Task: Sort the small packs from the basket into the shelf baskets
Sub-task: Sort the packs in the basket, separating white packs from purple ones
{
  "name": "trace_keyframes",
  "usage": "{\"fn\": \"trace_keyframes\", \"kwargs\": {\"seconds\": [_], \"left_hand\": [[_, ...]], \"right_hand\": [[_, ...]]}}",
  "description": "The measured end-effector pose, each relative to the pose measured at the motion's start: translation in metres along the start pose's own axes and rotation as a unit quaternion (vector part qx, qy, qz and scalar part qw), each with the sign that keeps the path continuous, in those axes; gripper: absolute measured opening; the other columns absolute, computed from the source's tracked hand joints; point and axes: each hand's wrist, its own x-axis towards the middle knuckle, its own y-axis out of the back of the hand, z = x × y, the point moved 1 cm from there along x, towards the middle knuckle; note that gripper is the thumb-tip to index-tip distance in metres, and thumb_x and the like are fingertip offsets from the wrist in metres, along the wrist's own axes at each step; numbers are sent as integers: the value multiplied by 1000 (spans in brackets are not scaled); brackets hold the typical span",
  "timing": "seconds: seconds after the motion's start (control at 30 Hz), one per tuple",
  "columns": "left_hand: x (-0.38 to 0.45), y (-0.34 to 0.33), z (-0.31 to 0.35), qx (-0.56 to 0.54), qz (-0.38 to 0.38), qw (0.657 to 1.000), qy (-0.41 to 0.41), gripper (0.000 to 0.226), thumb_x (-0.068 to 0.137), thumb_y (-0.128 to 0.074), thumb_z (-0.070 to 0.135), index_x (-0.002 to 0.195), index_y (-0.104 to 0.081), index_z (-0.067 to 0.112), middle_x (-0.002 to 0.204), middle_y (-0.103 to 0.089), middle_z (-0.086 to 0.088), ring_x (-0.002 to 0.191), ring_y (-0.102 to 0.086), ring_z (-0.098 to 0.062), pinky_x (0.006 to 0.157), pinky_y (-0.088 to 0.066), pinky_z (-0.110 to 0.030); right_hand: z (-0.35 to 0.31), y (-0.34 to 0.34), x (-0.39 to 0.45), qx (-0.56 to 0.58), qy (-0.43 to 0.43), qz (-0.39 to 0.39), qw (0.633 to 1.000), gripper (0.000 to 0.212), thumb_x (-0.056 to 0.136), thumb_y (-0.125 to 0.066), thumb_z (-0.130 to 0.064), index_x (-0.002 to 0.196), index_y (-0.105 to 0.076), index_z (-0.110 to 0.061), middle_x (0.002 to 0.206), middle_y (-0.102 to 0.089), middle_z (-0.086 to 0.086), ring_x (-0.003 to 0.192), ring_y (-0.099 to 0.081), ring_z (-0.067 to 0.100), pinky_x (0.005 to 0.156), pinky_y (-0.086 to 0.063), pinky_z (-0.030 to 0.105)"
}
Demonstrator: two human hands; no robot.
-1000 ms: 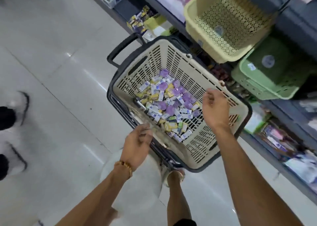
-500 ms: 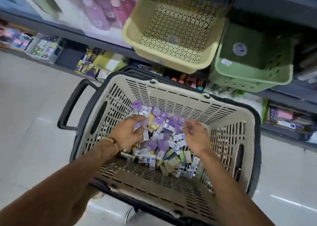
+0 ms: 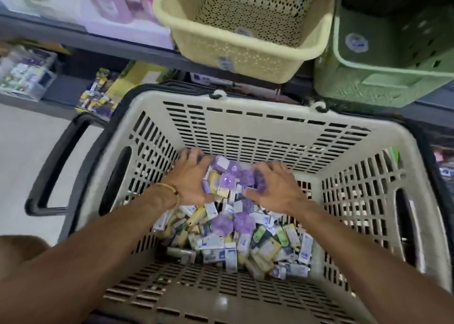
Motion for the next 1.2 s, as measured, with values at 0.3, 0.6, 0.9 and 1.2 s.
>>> {"fn": "trace_keyframes", "kwargs": {"seconds": [0.3,0.6,0.9,1.2], "left_hand": [[20,11,9,61,-91,993,-38,92,60,-70,67,136,-32,32,135,-41,2,118,-43,-27,98,-39,-42],[-30,29,28,-110,-169,979,-11,57,73,-78,10,114,-46,32,113,-50,-2,76,-63,-19,59,-58,-30],[-68,31,15,-160,-87,983,22,47,75,-79,36,116,-59,23,105,-54,11,80,-54,-6,70,-43,-20],[-12,5,0,24,-135,991,-5,103,70,-70,62,149,-9,36,157,-17,-7,140,-26,-33,113,-29,-45]], "right_hand": [[-26,-9,14,-109,99,-17,989,45,91,-50,-49,130,-35,-30,112,-51,7,111,-48,28,90,-36,44],[-4,12,-52,-30,54,-251,966,27,89,-65,-23,111,-48,-26,96,-57,-3,73,-54,9,52,-47,27],[-51,18,1,-50,163,-46,984,58,87,-59,-53,137,-44,-27,133,-48,2,122,-48,23,99,-43,37],[-61,-15,32,-178,134,-73,972,62,86,-52,-57,137,-37,-24,120,-47,16,117,-40,33,92,-43,42]]}}
